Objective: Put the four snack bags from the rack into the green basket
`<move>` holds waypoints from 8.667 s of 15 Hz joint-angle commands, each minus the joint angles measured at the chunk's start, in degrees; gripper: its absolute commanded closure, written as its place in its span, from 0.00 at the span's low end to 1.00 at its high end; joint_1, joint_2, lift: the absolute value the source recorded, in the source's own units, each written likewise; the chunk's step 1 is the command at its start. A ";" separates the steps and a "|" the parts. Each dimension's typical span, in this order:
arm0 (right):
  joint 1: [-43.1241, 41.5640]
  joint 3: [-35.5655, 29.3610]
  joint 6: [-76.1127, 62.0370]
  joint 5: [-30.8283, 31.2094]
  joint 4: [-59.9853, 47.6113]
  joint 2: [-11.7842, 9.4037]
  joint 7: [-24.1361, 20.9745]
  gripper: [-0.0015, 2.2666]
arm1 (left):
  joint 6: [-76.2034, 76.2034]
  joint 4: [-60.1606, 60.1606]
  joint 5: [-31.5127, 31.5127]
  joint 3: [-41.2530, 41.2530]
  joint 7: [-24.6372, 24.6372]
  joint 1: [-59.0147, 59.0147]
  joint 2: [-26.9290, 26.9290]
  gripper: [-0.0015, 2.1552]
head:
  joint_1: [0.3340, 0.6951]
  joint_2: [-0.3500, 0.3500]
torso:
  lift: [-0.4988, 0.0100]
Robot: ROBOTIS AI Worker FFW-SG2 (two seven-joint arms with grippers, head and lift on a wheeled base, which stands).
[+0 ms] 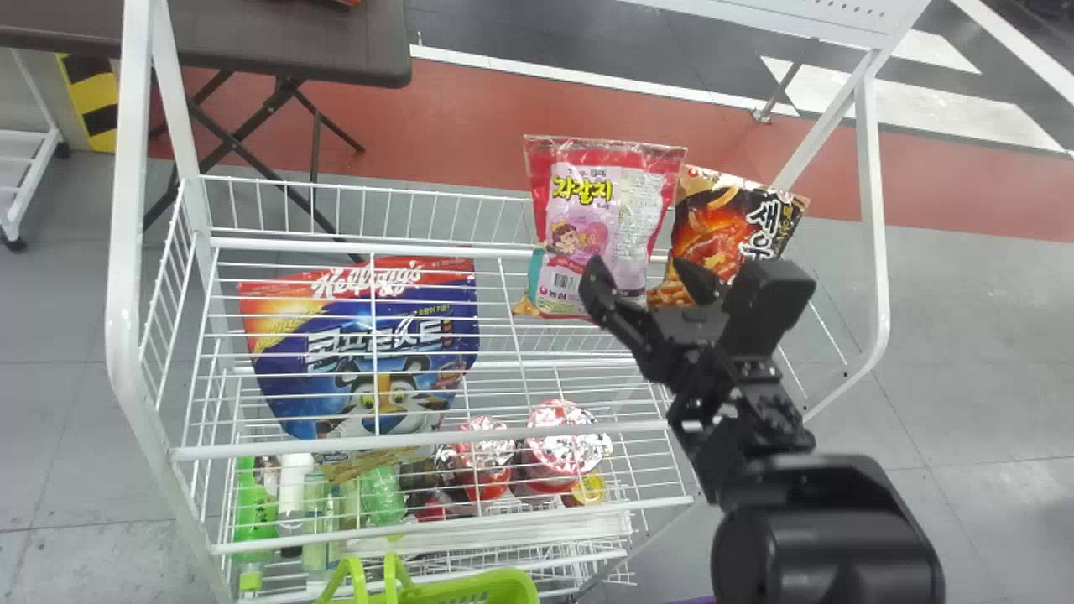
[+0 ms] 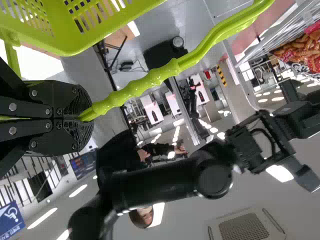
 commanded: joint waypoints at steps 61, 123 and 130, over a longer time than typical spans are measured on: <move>26.38 3.73 59.19 -16.63 -18.06 3.77 19.69 0.92 | -0.79 0.87 -0.70 -1.69 2.37 -1.09 -0.43 0.88 | 1.00 0.00 | 0.97; 23.92 -16.57 70.20 -21.91 -33.26 4.26 23.82 0.96 | -0.09 1.04 -0.44 -1.87 3.25 -2.32 -0.25 0.88 | 1.00 0.00 | 0.97; 24.71 -6.11 70.20 -13.21 -23.33 2.45 23.82 0.96 | -0.44 1.75 -0.44 -1.69 3.34 -2.50 -0.34 0.88 | 1.00 0.00 | 0.97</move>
